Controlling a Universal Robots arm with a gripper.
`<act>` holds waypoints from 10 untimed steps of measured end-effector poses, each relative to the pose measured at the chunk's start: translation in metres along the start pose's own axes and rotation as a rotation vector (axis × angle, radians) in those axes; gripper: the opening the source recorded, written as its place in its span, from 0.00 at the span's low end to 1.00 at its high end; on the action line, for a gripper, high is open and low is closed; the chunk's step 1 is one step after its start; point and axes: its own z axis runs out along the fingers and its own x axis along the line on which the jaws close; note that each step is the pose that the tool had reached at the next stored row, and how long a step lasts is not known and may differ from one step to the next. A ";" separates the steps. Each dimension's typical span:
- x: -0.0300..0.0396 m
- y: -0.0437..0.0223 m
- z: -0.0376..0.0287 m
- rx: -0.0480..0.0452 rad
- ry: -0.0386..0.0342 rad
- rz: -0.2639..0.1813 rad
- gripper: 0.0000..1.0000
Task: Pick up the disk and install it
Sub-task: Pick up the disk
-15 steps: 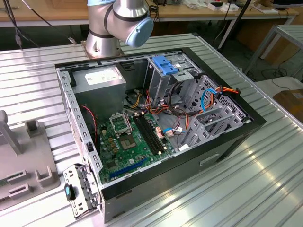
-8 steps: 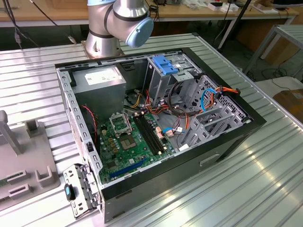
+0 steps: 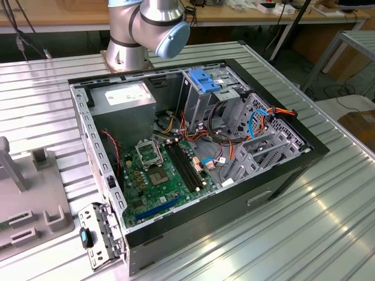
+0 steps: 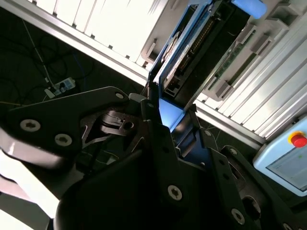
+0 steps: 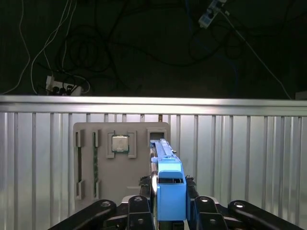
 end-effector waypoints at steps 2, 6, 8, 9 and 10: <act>0.0000 -0.0001 -0.0005 0.0000 0.0000 0.000 0.36; 0.0000 -0.0001 -0.0021 -0.0004 0.0010 0.000 0.36; -0.0002 0.0000 -0.0069 -0.0002 0.0011 0.000 0.36; -0.0002 0.0000 -0.0110 -0.0001 0.0011 0.000 0.36; -0.0004 0.0001 -0.0146 -0.0002 0.0011 0.000 0.36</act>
